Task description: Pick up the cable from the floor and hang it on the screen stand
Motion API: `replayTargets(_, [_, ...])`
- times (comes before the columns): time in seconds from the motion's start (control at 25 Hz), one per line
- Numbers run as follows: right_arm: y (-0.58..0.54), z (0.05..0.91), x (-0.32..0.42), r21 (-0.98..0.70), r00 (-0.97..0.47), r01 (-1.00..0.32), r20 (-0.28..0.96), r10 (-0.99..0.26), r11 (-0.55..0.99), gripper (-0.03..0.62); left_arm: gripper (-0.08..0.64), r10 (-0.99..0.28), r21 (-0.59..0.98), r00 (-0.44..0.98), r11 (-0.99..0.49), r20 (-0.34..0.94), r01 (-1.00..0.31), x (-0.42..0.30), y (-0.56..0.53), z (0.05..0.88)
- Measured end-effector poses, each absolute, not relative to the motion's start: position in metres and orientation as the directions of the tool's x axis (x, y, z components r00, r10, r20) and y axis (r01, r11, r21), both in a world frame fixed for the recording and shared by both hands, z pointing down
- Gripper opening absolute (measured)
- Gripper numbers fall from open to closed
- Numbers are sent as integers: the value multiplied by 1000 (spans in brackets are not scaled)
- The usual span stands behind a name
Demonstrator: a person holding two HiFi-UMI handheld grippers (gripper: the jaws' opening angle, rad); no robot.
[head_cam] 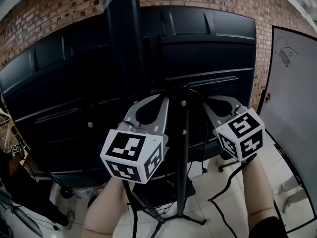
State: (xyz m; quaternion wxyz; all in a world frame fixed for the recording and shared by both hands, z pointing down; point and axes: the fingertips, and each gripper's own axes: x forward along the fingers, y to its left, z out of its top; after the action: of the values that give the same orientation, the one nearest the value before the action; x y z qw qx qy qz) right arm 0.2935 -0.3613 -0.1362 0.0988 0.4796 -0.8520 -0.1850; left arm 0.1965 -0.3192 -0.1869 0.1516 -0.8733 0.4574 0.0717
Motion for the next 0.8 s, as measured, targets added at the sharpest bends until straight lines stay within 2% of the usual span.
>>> replayTargets(0.16, [-355,-126,287,313,-564,-797,-82,-821,516,18,6,-781,-201,570,-534,-256,-821,197,-318,-182])
replayTargets(0.32, [-350,-125,290,299,-555,-817,-176,-813,493,29,5,-787,-197,567,-532,-243,-823,195,-315,-174])
replayTargets(0.48, [-346,-112,301,301,-522,-837,-183,-833,458,57,5,-796,-184,558,-527,-235,-829,188,-311,-165])
replayTargets(0.8, [-332,-80,330,200,-495,-865,-182,-850,461,85,6,-821,-173,526,-498,-221,-850,164,-294,-128])
